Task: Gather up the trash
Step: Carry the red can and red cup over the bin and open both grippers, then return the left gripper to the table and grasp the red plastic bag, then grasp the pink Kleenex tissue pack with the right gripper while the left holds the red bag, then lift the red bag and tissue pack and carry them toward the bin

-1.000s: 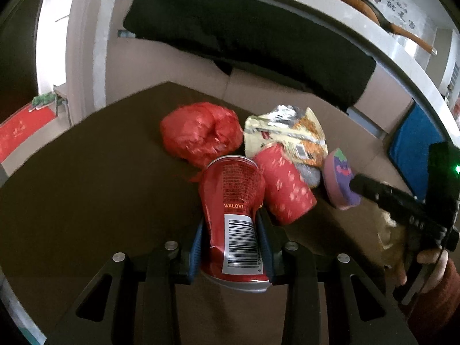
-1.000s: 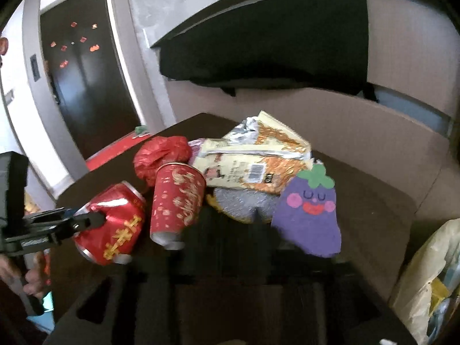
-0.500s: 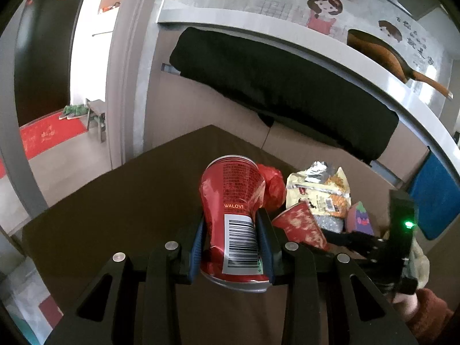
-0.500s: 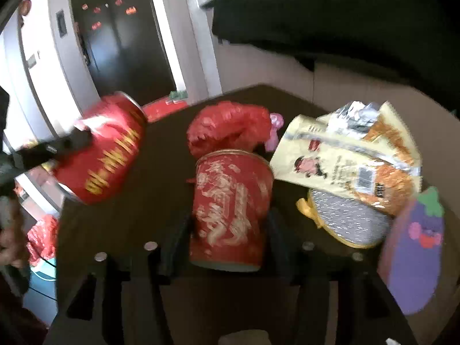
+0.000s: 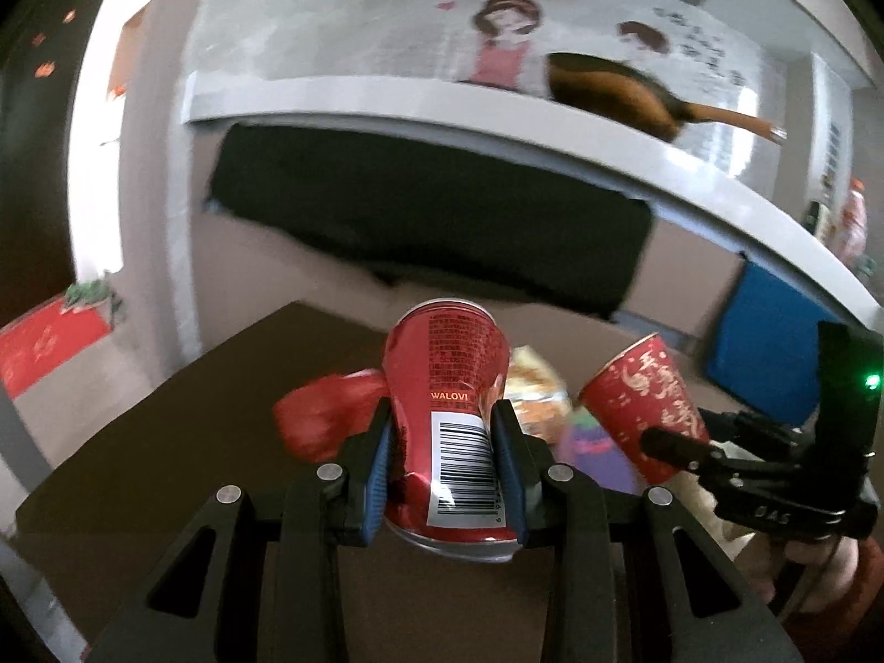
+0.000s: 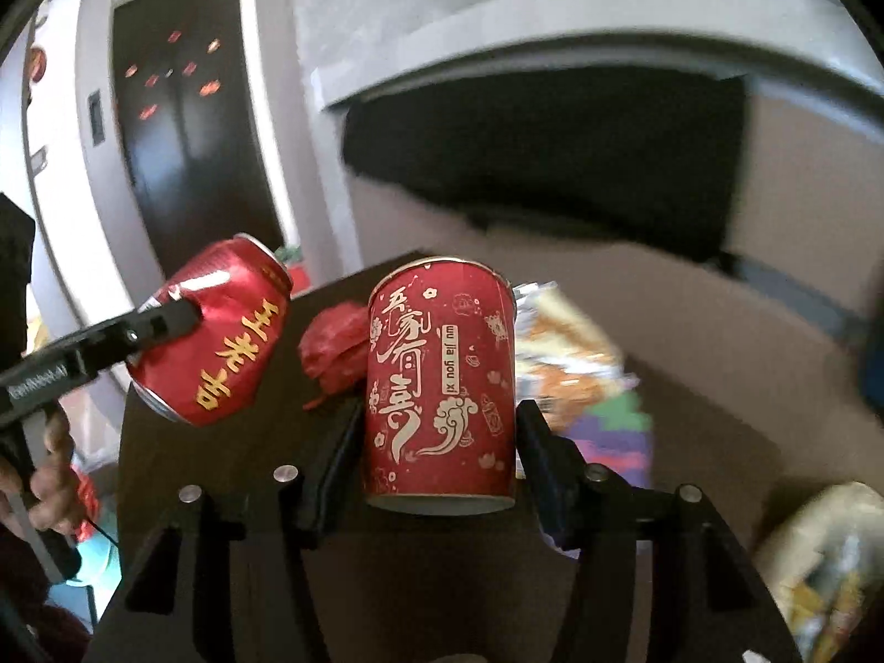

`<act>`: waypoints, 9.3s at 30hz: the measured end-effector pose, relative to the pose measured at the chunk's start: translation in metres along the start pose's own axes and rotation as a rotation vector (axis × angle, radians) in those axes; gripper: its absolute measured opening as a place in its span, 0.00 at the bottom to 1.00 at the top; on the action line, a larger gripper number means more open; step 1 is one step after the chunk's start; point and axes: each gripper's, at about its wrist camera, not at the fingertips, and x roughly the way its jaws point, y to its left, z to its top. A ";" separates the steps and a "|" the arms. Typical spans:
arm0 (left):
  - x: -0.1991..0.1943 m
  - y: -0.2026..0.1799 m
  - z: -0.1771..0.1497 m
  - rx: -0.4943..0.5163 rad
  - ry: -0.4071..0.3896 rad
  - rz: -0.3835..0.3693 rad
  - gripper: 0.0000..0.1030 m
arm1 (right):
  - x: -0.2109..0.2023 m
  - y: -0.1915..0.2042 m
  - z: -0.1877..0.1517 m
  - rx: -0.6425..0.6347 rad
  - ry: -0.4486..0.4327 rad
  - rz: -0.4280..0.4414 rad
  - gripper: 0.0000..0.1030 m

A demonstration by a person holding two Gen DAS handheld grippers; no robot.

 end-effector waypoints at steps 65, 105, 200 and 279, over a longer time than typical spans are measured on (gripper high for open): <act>0.135 -0.314 -0.056 0.227 0.252 -0.446 0.34 | -0.180 -0.215 -0.094 0.313 -0.105 -0.485 0.51; 0.118 0.001 -0.012 -0.175 0.237 -0.159 0.52 | -0.077 -0.152 -0.077 0.317 -0.007 -0.224 0.54; 0.046 0.131 -0.034 -0.287 0.141 0.075 0.54 | 0.236 -0.077 0.033 -0.109 0.514 0.165 0.59; -0.018 -0.229 0.035 0.269 -0.146 -0.216 0.54 | -0.225 -0.100 -0.011 0.034 -0.241 -0.393 0.40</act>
